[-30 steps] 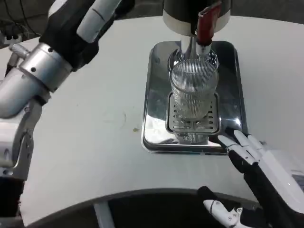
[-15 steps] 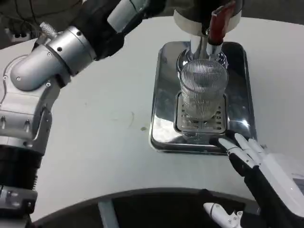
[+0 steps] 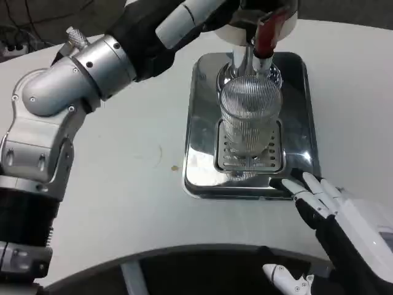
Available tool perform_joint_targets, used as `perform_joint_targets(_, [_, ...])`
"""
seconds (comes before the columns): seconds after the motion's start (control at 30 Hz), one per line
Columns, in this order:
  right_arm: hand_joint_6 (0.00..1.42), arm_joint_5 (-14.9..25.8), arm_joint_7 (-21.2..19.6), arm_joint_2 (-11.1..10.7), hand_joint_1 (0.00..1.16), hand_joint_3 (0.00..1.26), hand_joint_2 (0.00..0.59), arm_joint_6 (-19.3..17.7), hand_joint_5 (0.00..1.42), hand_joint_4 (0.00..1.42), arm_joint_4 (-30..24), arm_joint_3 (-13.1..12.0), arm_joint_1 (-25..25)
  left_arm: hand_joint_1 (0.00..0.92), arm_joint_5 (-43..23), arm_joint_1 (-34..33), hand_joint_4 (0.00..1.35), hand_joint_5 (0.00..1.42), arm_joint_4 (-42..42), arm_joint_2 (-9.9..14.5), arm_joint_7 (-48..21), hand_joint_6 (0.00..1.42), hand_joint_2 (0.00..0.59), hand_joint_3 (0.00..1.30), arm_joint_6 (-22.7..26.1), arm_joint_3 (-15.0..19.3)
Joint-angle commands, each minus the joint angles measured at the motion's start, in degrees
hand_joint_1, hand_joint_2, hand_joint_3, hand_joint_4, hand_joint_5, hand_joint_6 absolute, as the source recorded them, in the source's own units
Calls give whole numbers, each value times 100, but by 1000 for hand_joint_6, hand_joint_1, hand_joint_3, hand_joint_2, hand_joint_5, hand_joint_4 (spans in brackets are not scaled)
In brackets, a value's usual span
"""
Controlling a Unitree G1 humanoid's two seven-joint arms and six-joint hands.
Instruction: Grasp the cup under the faucet to collect the drink, then remove the cup.
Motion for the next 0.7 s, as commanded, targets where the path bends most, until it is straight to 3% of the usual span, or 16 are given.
perform_joint_targets(0.03, [0, 22, -30, 36, 398, 124, 382, -120, 0, 0, -130, 17, 133, 0, 150, -117, 123, 269, 189, 23, -134, 226, 135, 166, -9, -81])
perform_joint_targets(0.7, [0, 223, -84, 29, 398, 124, 382, -239, 0, 0, -217, -216, 405, 0, 534, -680, 146, 284, 1282, -249, -404, 227, 135, 179, -569, -338])
